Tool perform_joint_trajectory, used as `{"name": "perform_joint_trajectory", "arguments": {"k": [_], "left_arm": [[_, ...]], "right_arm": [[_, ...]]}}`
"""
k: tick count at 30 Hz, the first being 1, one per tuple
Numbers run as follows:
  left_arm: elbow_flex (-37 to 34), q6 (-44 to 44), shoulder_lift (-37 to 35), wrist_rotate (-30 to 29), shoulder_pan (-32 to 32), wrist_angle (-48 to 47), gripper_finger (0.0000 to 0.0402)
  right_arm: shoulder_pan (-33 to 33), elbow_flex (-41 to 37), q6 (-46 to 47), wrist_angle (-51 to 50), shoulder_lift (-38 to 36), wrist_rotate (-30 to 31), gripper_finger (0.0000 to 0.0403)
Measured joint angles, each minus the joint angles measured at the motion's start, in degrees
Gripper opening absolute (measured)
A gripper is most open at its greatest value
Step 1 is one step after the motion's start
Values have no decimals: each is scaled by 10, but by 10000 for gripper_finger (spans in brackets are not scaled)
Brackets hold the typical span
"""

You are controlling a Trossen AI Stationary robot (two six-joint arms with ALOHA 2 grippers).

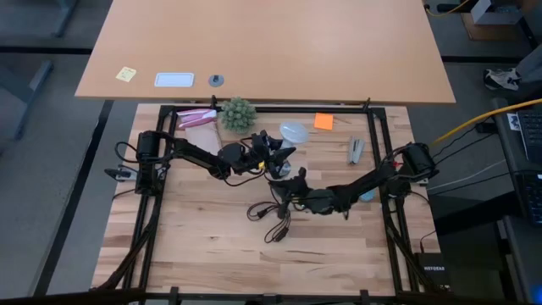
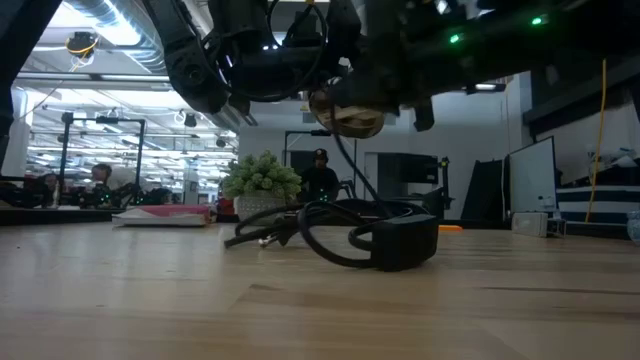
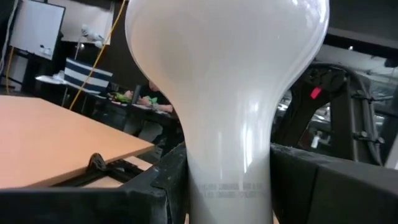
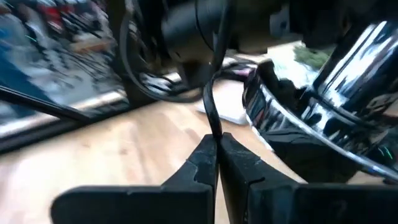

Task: Screw lightbulb
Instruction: Remove the lightbulb from the lamp

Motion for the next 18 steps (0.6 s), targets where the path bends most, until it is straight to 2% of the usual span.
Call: {"name": "perform_joint_trajectory", "arguments": {"k": [5,9,12,18], "left_arm": [[0,-22,0,22,0,14,155],[0,-46,0,24,0,27,155],[0,-49,0,24,0,33,155],[0,-44,0,23,0,31,155]], "right_arm": [[-6,51,-5,-88,34,83,12],[-11,54,-18,-128,46,197,12],[-11,51,-18,-161,47,258,12],[-8,51,-17,-208,47,265,12]]}}
